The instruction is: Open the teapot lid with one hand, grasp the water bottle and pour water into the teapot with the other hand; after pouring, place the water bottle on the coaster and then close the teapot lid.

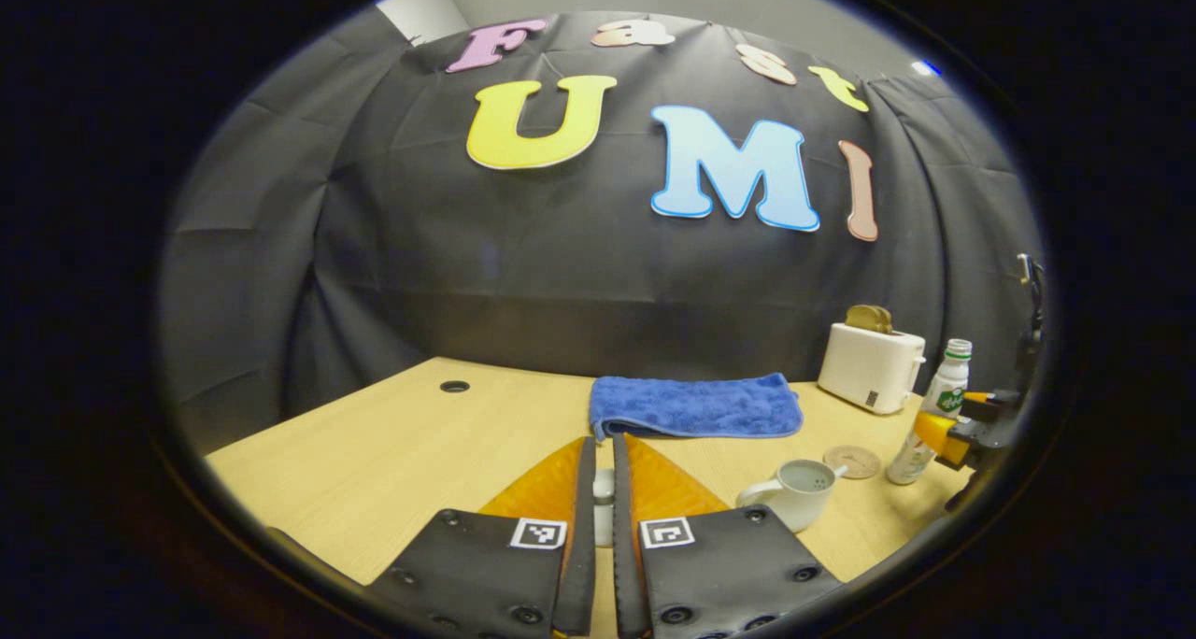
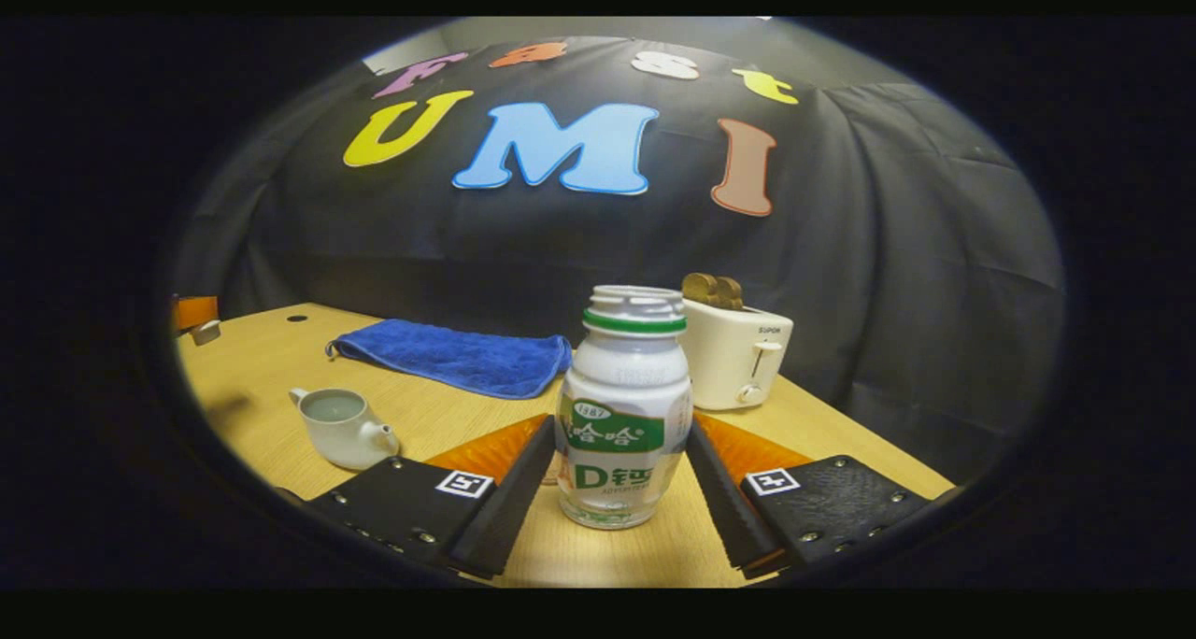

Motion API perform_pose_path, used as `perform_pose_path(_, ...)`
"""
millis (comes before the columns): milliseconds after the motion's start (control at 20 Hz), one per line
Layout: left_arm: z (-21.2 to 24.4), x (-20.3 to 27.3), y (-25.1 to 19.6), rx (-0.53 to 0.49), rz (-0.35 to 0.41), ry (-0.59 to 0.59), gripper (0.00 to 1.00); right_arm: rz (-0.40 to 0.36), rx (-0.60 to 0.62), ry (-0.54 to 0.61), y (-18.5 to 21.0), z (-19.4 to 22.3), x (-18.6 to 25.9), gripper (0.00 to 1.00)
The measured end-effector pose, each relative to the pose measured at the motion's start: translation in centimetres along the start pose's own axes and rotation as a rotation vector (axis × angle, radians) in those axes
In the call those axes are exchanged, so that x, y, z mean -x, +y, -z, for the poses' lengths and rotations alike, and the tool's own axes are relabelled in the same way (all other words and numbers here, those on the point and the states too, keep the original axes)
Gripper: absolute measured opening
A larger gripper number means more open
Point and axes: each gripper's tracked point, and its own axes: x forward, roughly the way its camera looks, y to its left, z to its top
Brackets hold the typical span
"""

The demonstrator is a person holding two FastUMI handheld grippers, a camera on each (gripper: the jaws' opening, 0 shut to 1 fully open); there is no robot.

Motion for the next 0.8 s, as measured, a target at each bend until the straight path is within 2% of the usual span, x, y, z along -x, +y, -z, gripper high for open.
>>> perform_pose_path(50,0.1,0.1,0.1,0.001,0.0,0.001,0.15,0.0,0.022,-0.007,0.1,-0.5,0.2,0.83)
perform_pose_path(100,0.1,0.2,0.1,0.004,-0.001,0.002,0.15,-0.008,0.036,-0.005,0.4,-0.7,0.1,0.66)
perform_pose_path(150,0.3,0.3,0.2,0.01,0.0,0.002,0.15,-0.017,0.046,0.005,1.0,-0.5,0.1,0.64)
perform_pose_path(200,0.3,0.4,0.2,0.017,0.0,0.002,0.15,-0.021,0.055,0.013,1.2,-0.2,0.1,0.79)
perform_pose_path(400,0.5,0.9,0.9,0.027,-0.007,0.004,0.15,-0.018,0.086,0.012,1.6,-0.9,0.3,0.76)
perform_pose_path(450,0.7,0.9,1.0,0.026,-0.011,0.004,0.19,-0.018,0.1,0.014,1.7,-0.7,0.0,0.74)
perform_pose_path(500,0.9,1.0,1.3,0.028,-0.015,0.005,0.15,-0.017,0.115,0.014,1.8,-0.7,0.0,0.75)
perform_pose_path(750,1.4,1.3,2.3,0.057,-0.021,0.01,0.15,-0.005,0.224,0.0,2.5,-1.5,-0.1,0.75)
perform_pose_path(800,1.5,1.4,2.5,0.06,-0.025,0.01,0.15,-0.003,0.255,-0.006,2.8,-1.7,-0.1,0.59)
